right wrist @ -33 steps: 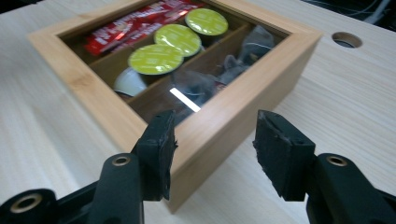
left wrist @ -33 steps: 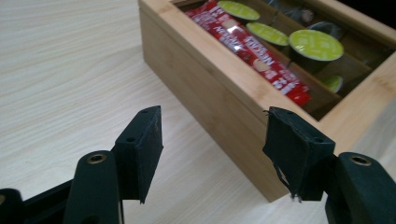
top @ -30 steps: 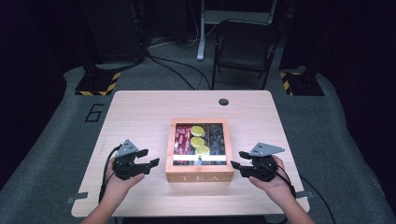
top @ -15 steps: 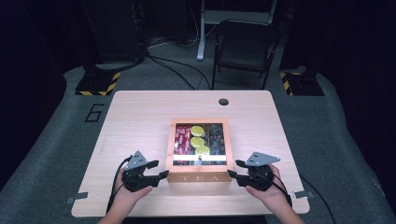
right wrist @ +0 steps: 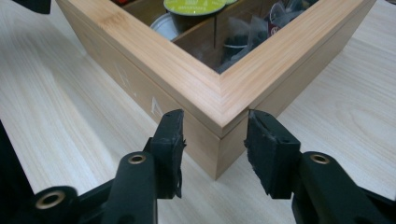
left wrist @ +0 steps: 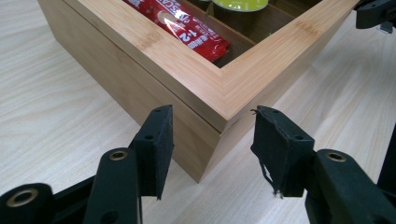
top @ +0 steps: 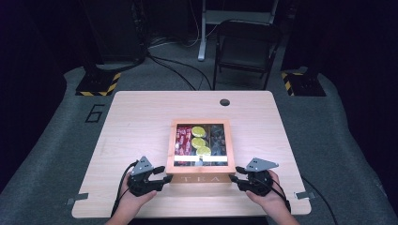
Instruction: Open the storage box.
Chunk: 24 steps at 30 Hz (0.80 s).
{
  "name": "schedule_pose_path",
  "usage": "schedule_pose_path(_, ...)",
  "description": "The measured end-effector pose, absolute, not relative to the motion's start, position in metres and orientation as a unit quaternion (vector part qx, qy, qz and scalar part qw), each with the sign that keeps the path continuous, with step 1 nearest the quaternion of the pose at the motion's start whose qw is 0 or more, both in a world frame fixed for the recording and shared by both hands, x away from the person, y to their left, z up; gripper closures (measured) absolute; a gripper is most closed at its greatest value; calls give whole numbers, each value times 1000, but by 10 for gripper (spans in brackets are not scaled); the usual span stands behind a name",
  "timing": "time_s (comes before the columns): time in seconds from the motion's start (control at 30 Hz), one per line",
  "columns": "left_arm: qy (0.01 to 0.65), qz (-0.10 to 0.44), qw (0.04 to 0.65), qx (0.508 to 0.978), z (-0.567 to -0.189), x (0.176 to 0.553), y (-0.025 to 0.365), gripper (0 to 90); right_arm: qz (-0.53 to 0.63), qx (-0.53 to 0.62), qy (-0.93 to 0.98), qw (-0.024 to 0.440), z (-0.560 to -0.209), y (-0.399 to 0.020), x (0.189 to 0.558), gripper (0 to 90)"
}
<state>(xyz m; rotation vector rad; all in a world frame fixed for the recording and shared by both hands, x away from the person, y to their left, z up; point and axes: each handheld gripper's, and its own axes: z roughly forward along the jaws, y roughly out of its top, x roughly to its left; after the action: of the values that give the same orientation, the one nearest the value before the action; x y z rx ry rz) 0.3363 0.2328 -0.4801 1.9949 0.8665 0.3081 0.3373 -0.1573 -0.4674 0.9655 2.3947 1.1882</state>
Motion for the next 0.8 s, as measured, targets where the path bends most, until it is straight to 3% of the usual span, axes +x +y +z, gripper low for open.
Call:
schedule_pose_path(0.27, 351, 124, 444, 815, -483, 336, 230, 572, 407, 342, 834, 150, -470, -158, 339, 649)
schedule_pose_path(0.8, 348, 133, 431, 822, -481, 335, 228, 577, 406, 336, 836, 153, -471, -158, 340, 649)
